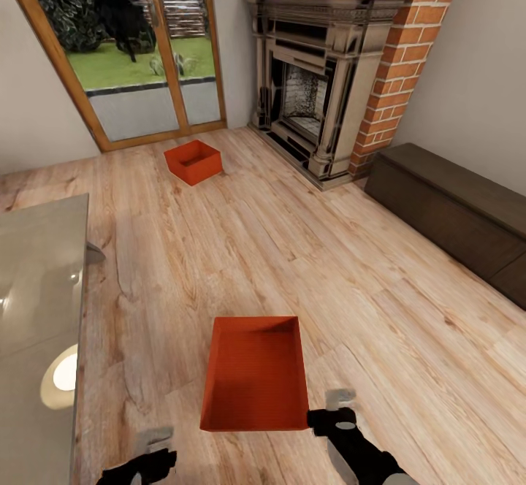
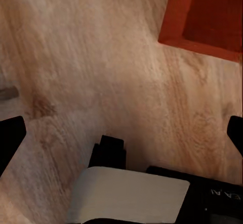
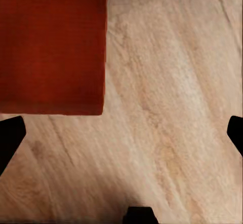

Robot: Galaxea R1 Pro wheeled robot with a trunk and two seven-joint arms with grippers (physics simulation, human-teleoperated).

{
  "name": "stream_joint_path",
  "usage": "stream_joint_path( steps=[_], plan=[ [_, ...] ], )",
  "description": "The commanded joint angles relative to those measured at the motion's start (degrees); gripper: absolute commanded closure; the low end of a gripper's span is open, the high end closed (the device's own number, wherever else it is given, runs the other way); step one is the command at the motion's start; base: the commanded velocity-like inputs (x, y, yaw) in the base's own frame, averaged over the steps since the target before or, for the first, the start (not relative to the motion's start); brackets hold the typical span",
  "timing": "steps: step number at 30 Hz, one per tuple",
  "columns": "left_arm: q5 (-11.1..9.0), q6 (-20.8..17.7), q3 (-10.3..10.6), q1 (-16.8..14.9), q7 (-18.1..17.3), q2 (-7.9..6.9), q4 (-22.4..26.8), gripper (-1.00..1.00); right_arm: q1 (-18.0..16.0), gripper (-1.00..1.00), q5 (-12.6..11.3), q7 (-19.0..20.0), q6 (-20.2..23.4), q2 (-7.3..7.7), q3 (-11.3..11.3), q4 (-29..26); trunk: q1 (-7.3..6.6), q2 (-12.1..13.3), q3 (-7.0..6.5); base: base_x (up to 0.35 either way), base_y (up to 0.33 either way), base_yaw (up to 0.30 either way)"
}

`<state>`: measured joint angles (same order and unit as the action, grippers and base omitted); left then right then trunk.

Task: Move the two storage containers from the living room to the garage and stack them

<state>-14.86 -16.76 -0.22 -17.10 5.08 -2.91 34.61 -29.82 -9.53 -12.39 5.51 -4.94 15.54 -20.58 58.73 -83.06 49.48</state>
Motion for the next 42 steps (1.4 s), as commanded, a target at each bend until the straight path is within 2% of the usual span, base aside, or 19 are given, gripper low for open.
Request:
stream_joint_path(
  steps=[1, 3, 4, 5, 7, 10, 12, 19, 24, 26, 28, 32, 42],
  plan=[
    [0.02, -1.0, 0.04, -1.97, 1.07, 0.04, 0.18, -1.0, -1.78, -1.0, -0.57, -1.33, 0.37, -1.01, 0.11, -0.09, 0.0, -0.02, 0.05, 0.0, 0.0, 0.0],
    [1.52, -2.34, 0.04, -5.24, 2.01, 0.22, 0.24, -1.0, -4.12, -1.0, -0.54, -2.52, 0.2, -2.57, -0.25, -0.08, 0.0, -0.02, 0.05, 0.0, 0.0, 0.0],
    [1.9, -2.71, 0.05, -6.03, 2.14, 0.28, 0.25, -1.0, -4.98, -1.0, -0.56, -2.85, 0.19, -3.01, -0.34, -0.06, 0.0, -0.02, 0.05, 0.0, 0.0, 0.0],
    [2.91, -3.69, 0.05, -8.41, 2.39, 0.47, 0.27, -1.0, -5.78, -1.0, -0.56, -3.06, 0.24, -3.3, -0.4, -0.02, 0.0, -0.02, 0.05, 0.0, 0.0, 0.0],
    [3.55, -4.26, 0.07, -10.88, 2.56, 0.7, 0.27, -1.0, -6.63, -1.0, -0.57, -3.24, 0.23, -3.55, -0.46, 0.0, 0.0, -0.02, 0.05, 0.0, 0.0, 0.0],
    [4.07, -4.44, 0.12, -16.43, 2.83, 1.25, -0.61, -1.0, -7.35, -1.0, -0.58, -3.39, -0.1, -3.8, -0.56, 0.01, 0.0, -0.02, 0.05, 0.0, 0.0, 0.0],
    [4.17, -4.31, 0.23, -17.74, 2.87, 1.38, -0.81, -1.0, -7.44, -1.0, -0.56, -3.41, -0.45, -3.87, -0.83, 0.01, 0.0, -0.02, 0.05, 0.0, 0.0, 0.0],
    [4.84, -2.22, 1.33, -18.97, 2.54, 2.25, -0.6, -1.0, -7.52, -1.0, -0.36, -3.5, -3.79, -3.88, -1.81, 0.05, 0.0, -0.02, 0.05, 0.0, 0.0, 0.0],
    [5.27, -0.93, 1.99, -19.09, 2.19, 2.97, -0.12, -1.0, -7.53, -1.0, -0.05, -3.35, -4.39, -3.84, -1.78, 1.14, 0.0, -0.02, 0.05, 0.0, 0.0, 0.0],
    [5.39, -0.79, 2.79, -19.1, 2.3, 3.37, -0.16, -1.0, -7.53, -1.0, 0.0, -3.3, -4.47, -3.78, -1.78, 1.32, 0.0, -0.02, 0.05, 0.0, 0.0, 0.0],
    [5.48, -0.69, 4.7, -19.11, 2.61, 3.76, -0.44, -1.0, -7.53, -1.0, 0.02, -3.17, -4.35, -3.75, -1.75, 1.45, 0.0, -0.02, 0.05, 0.0, 0.0, 0.0],
    [5.01, -0.65, 5.97, -19.11, 3.04, 4.1, -0.56, -1.0, -7.53, -1.0, 0.19, -3.3, -4.25, -3.84, -1.59, 1.51, 0.0, -0.02, 0.05, 0.0, 0.0, 0.0],
    [4.88, -0.7, 6.0, -19.11, 3.07, 4.47, -0.25, -1.0, -7.53, -1.0, 0.37, -3.39, -4.24, -3.81, -1.61, 1.51, 2.19, -4.03, 1.85, 0.0, 0.0, 0.0]
  ],
)
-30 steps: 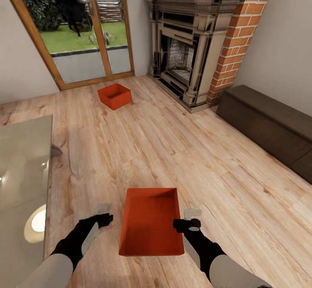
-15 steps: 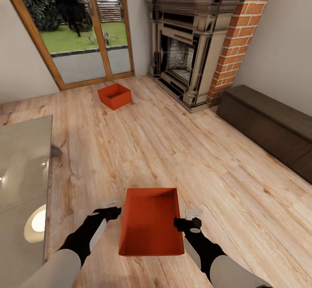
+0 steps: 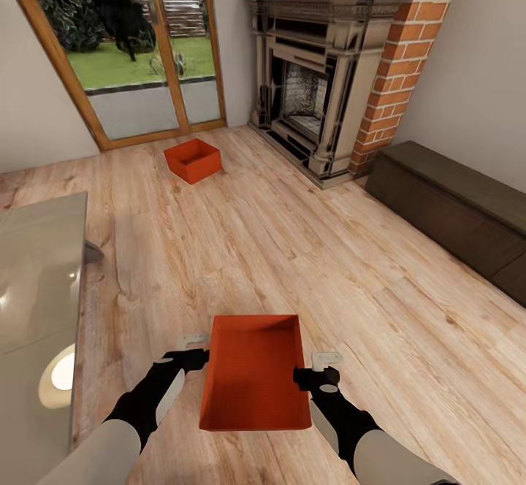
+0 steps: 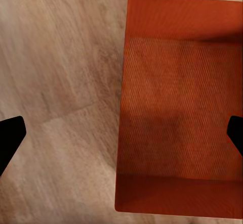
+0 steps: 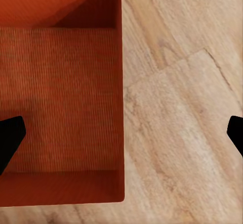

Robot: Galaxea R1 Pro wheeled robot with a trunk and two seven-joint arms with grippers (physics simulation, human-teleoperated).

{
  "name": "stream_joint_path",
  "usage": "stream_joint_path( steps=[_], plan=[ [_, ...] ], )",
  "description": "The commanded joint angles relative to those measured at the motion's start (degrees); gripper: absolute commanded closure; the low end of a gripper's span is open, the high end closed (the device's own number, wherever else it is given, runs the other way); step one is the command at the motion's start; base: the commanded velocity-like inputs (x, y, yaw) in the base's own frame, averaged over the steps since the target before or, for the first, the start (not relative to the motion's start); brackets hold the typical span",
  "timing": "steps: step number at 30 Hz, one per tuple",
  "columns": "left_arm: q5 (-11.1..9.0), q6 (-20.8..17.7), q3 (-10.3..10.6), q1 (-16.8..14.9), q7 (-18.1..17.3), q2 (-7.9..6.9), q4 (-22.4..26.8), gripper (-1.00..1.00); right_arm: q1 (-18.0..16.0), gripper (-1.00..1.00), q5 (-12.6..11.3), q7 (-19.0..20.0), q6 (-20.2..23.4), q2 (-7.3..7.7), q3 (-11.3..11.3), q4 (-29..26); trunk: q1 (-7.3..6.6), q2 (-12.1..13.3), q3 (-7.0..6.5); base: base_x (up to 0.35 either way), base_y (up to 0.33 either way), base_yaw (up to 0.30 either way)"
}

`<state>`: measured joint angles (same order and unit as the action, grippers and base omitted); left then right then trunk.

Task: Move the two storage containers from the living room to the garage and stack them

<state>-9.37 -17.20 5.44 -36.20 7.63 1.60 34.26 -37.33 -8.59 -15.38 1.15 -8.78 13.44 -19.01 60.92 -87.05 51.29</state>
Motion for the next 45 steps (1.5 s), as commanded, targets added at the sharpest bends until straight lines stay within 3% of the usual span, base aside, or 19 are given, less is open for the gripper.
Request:
stream_joint_path(
  steps=[1, 45],
  plan=[
    [-0.63, -0.28, 0.33, -0.01, 0.53, -0.03, -0.06, -1.0, -0.03, -1.0, -0.62, -0.4, 0.1, 0.03, 0.51, -0.06, 0.22, -0.44, 0.22, 0.0, 0.0, 0.0],
    [0.25, -0.39, 0.73, -0.01, 0.51, -0.07, -6.11, -1.0, -0.03, -1.0, -0.93, 0.26, -0.59, 1.03, 0.49, 0.2, 9.89, -18.08, 8.12, 0.0, 0.0, 0.0]
  ],
)
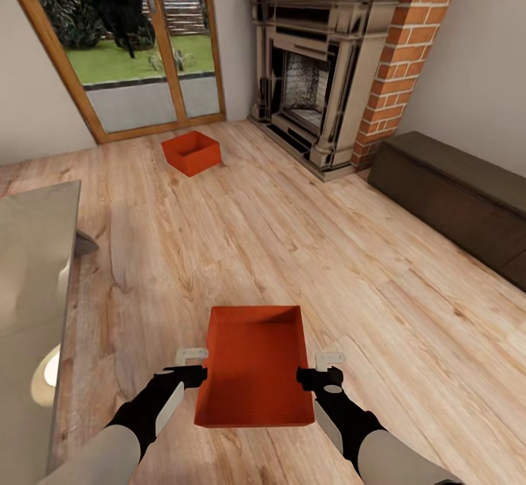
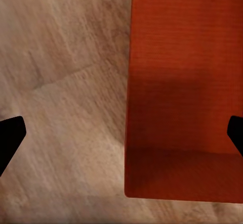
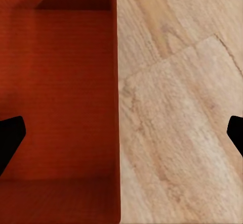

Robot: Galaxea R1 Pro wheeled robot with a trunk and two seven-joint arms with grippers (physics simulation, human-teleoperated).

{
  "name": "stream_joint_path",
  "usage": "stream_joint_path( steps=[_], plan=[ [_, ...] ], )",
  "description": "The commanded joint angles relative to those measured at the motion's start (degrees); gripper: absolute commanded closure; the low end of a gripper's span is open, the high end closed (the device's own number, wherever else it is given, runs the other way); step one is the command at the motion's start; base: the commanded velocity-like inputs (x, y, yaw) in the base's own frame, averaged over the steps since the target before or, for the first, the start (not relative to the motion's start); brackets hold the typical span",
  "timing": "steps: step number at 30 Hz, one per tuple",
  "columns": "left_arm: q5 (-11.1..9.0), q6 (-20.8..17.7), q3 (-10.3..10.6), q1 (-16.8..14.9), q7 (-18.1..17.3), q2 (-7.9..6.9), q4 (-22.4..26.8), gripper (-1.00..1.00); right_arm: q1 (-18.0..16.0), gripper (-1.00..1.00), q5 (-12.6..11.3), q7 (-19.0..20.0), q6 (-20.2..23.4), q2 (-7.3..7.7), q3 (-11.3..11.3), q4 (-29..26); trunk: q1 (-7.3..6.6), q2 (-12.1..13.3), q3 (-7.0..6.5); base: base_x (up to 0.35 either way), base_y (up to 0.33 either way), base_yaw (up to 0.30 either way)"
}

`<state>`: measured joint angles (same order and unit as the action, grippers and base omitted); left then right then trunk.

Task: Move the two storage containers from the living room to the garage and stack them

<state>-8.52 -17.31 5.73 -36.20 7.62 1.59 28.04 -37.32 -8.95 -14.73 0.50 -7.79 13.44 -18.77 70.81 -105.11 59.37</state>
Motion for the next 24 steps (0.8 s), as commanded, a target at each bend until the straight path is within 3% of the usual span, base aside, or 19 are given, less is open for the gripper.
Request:
stream_joint_path(
  steps=[1, 24],
  plan=[
    [-0.61, -0.25, 0.46, -0.01, 0.51, -0.05, 0.12, -1.0, -0.03, -1.0, -0.6, -0.39, 0.08, 0.01, 0.51, -0.04, 0.22, -0.43, 0.22, 0.0, 0.0, 0.0],
    [-0.59, -0.18, 0.42, -0.01, 0.54, -0.02, 0.28, -1.0, -0.03, -1.0, -0.47, -0.8, 0.07, -0.19, 0.54, -0.1, 5.27, -9.66, 4.35, 0.0, 0.0, 0.0]
  ],
)
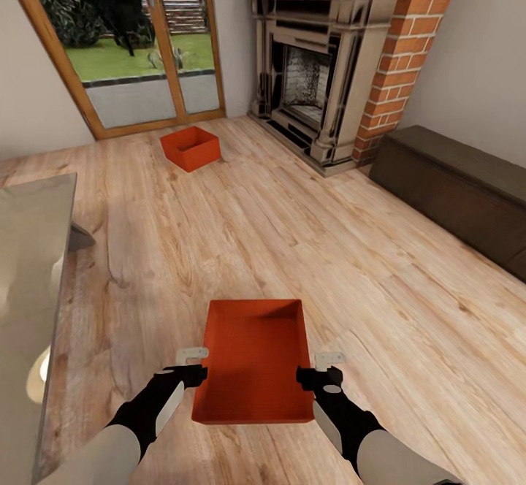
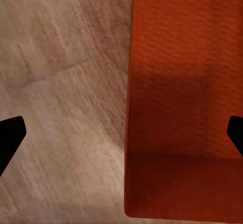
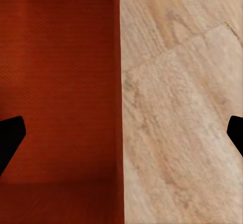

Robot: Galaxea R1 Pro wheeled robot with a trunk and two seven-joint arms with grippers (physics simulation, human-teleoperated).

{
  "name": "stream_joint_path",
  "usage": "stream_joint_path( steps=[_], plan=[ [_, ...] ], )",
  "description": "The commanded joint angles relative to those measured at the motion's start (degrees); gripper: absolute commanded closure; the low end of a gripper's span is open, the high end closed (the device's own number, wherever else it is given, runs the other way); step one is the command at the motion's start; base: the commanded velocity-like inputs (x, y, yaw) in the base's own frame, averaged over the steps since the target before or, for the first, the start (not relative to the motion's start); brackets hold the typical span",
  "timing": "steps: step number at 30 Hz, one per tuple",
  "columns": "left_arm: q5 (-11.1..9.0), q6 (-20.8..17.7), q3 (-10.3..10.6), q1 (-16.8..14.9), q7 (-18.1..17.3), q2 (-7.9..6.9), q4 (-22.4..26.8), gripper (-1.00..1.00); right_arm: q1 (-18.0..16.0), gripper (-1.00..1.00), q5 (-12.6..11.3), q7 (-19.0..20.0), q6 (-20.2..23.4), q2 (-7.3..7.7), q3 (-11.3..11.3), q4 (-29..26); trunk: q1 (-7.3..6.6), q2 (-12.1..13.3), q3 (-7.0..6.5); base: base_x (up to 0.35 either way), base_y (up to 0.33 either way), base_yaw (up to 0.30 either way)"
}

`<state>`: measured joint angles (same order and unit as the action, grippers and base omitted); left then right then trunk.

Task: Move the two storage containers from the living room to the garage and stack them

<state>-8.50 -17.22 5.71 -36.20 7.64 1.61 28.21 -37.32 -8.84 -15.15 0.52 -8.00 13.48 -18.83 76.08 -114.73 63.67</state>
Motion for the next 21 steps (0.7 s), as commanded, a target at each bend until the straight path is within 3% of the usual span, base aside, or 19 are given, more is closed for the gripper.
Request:
stream_joint_path(
  steps=[1, 21],
  plan=[
    [-0.59, -0.27, 0.43, -0.01, 0.52, -0.05, 0.1, -1.0, -0.03, -1.0, -0.59, -0.37, 0.1, 0.03, 0.49, -0.05, 0.22, -0.43, 0.22, 0.0, 0.0, 0.0],
    [-0.64, -0.27, 0.44, -0.01, 0.49, -0.12, 0.07, -1.0, -0.03, -1.0, -0.63, 0.01, 0.01, 0.43, 0.44, 0.0, 4.61, -8.45, 3.81, 0.0, 0.0, 0.0]
  ],
)
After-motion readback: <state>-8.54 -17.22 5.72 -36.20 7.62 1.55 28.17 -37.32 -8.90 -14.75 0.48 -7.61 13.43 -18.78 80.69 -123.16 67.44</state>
